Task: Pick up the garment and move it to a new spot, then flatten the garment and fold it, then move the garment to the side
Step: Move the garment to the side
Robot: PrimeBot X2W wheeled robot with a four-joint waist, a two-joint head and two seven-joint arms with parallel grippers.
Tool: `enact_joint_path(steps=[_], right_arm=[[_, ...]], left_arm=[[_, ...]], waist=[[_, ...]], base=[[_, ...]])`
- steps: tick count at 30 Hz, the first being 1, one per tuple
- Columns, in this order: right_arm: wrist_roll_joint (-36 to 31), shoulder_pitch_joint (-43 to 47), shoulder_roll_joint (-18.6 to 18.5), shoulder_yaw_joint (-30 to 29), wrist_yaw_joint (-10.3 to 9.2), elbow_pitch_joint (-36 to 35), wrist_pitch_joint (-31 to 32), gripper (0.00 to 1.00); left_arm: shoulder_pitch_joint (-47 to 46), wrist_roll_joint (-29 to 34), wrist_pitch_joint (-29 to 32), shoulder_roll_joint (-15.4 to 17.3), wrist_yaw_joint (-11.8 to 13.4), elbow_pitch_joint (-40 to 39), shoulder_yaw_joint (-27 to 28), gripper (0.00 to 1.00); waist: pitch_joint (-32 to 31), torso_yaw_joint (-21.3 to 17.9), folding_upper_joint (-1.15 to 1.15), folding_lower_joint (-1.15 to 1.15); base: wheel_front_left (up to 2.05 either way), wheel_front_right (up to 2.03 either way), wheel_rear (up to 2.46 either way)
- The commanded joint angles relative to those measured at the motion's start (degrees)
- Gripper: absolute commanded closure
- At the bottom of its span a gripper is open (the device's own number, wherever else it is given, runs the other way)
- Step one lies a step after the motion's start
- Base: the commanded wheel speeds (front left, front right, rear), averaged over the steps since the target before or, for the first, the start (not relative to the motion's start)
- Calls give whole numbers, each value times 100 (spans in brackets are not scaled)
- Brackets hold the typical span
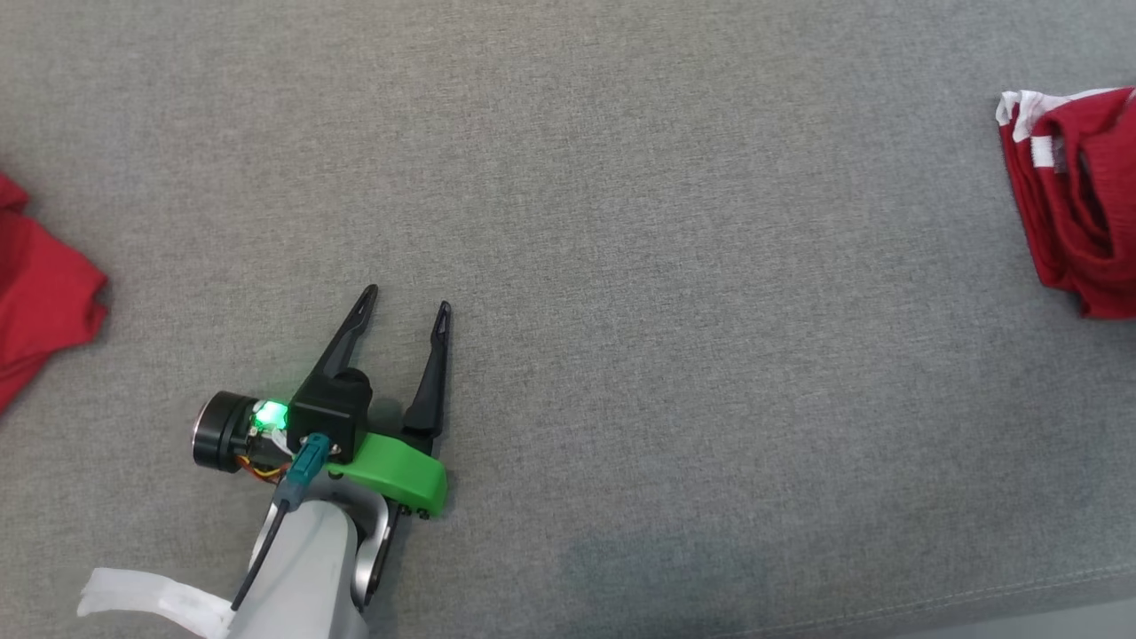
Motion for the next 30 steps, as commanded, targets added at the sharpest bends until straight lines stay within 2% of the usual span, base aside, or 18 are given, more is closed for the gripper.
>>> enact_joint_path(steps=[1,3,6,7,11,15,23,30], right_arm=[[-314,150,96,-358,-8,-332,-16,0],[-579,235,260,-608,-8,-717,-16,0],[-759,341,618,-504,-8,-1286,-16,0],[-759,341,618,-504,-8,-1286,-16,0],[-401,802,1144,143,-9,-2088,-16,0],[14,1384,1403,654,-8,-2578,-16,0],[624,2478,1729,1421,-8,-2798,-16,0],[835,3215,1936,1637,-8,-2899,-16,0]], left_arm=[[-41,-27,3,19,30,-32,-1,0],[6,-54,3,12,38,-22,9,0],[128,-119,3,5,60,3,48,0],[128,-119,3,5,60,3,48,0],[320,-241,2,-11,158,38,160,0],[500,-320,2,-18,210,52,231,0],[838,-502,3,-21,296,89,368,0],[1180,-615,2,-21,358,160,485,0]], waist=[[3,118,0,0],[-104,93,0,0],[-326,51,0,0],[-326,51,0,0],[-777,26,0,0],[-1094,99,0,0],[-1548,323,0,0],[-1954,526,0,0]], base=[[0,0,0],[0,0,0],[0,0,0],[0,0,0],[0,0,0],[0,0,0],[0,0,0],[0,0,0]])
